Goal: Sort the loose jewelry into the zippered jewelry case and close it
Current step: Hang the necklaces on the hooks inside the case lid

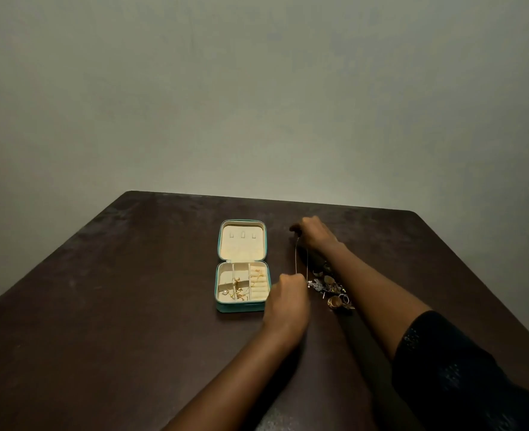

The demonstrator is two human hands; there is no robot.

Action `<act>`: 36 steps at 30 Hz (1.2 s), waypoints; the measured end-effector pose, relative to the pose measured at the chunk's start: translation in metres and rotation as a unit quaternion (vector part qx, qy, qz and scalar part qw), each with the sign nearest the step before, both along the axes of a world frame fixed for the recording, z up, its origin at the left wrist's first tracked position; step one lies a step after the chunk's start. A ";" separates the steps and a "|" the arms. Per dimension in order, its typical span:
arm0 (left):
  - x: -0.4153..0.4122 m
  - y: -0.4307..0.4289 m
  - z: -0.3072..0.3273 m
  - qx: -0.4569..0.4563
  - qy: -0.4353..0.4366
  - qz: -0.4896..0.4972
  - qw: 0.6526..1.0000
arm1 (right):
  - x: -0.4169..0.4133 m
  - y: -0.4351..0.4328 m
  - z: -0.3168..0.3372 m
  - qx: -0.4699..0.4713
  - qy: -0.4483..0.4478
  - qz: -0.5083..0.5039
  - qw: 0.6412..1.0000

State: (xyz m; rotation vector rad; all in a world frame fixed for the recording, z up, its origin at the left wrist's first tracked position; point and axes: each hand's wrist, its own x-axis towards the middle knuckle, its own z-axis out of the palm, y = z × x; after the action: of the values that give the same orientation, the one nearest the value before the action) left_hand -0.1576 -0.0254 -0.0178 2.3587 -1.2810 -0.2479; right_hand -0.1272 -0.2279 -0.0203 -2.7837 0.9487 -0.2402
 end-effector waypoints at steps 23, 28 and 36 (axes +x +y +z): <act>0.095 0.043 -0.002 -0.064 0.062 0.169 0.982 | -0.007 0.106 -0.002 0.105 -0.096 -0.012 0.990; 0.105 0.043 -0.003 -0.089 0.137 0.181 0.970 | -0.001 0.116 -0.009 0.104 -0.077 -0.051 0.990; 0.128 0.054 -0.005 -0.099 0.130 0.207 0.964 | 0.008 0.124 -0.011 0.077 -0.057 -0.074 0.993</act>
State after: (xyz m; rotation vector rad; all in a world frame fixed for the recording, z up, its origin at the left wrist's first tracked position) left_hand -0.0298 0.0290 -0.0231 2.2647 -0.6396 -0.2699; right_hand -0.1193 -0.1042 -0.0310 -2.5340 1.0969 -0.3285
